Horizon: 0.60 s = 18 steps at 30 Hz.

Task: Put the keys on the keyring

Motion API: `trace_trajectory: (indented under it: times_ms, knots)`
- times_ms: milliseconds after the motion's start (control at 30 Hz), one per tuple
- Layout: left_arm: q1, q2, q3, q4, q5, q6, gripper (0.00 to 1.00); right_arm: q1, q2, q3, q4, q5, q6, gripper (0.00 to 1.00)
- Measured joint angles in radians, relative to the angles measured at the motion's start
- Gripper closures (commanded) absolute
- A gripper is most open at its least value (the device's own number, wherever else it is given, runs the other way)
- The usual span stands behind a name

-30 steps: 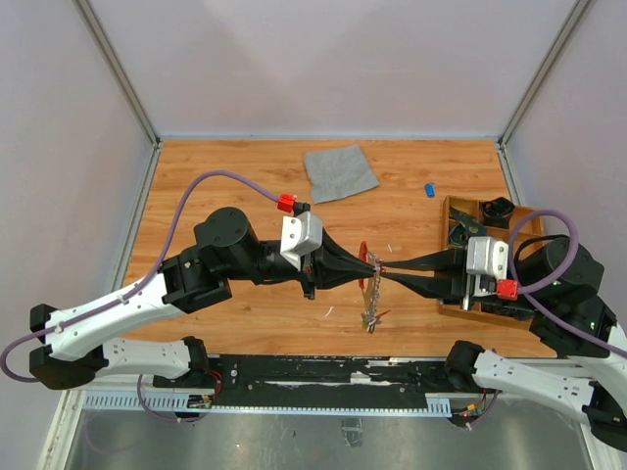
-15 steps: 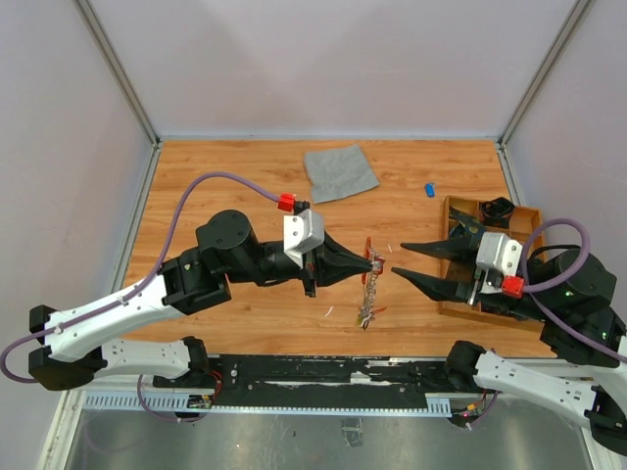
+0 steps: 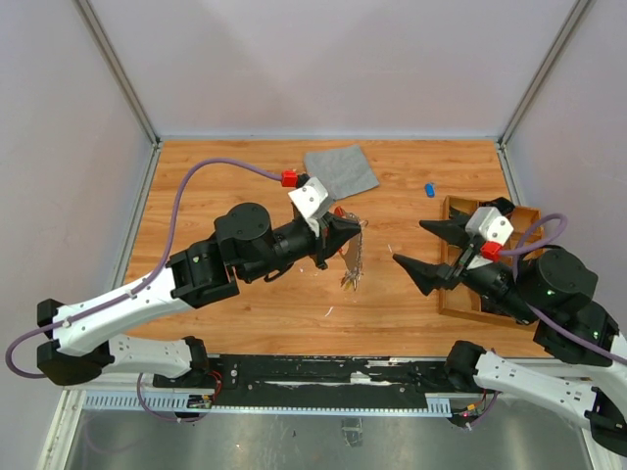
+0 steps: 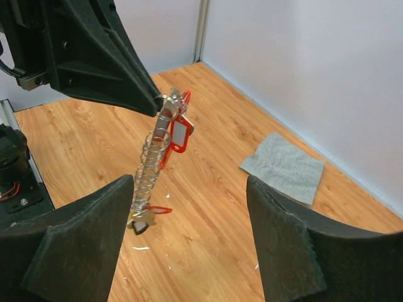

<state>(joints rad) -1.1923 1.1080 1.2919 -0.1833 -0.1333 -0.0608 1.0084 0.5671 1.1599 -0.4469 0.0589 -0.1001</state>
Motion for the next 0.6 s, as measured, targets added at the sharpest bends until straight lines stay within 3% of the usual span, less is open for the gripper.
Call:
trace_trajectory:
  times_ms: [300,600]
  knots:
    - [0.000,0.087,0.070,-0.059,-0.163,-0.049,0.99,0.000,0.050,-0.164,0.160,0.021,0.056,0.22]
    - [0.000,0.096,0.084,-0.069,-0.209,-0.080,0.99,0.000,0.127,-0.312,0.400,0.028,0.113,0.25]
